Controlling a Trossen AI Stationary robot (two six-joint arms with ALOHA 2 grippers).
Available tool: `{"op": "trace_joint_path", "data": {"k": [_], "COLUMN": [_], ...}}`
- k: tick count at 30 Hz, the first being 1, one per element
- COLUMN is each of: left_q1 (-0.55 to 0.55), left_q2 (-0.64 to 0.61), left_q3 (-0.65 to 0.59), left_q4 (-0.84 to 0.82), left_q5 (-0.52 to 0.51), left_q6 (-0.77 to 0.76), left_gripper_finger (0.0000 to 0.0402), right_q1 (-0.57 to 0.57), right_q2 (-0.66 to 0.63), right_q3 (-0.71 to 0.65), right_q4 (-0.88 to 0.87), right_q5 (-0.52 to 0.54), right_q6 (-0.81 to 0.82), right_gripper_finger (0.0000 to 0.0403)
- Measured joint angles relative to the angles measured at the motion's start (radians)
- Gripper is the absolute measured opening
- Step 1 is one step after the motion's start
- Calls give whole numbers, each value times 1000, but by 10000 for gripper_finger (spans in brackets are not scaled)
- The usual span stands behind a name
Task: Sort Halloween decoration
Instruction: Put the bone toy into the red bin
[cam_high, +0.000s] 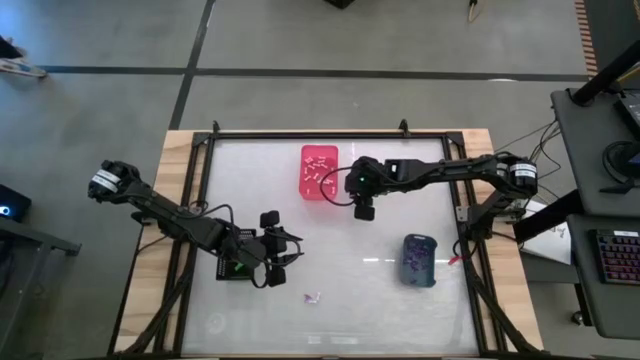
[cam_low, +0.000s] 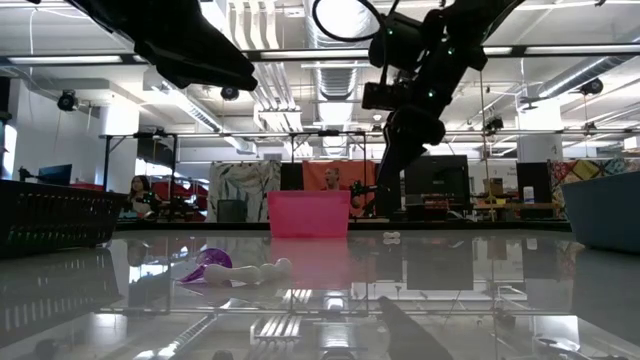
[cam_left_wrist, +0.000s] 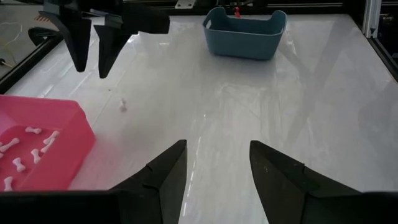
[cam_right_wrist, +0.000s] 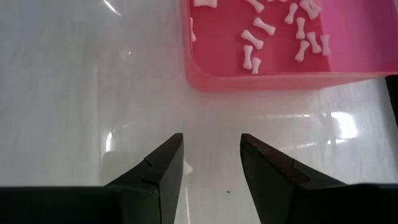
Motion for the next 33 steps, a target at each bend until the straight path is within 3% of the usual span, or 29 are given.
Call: {"op": "trace_joint_path", "data": {"k": [33], "left_q1": [0], "left_q2": [0], "left_q3": [0], "left_q4": [15], "left_q5": [0], "left_q6": [0], "left_gripper_finger": [158], "right_q1": [-36], "right_q2": [0], "right_q3": [-153], "right_q4": [223], "right_q5": [-102], "right_q6": [10], "right_gripper_finger": [153]}}
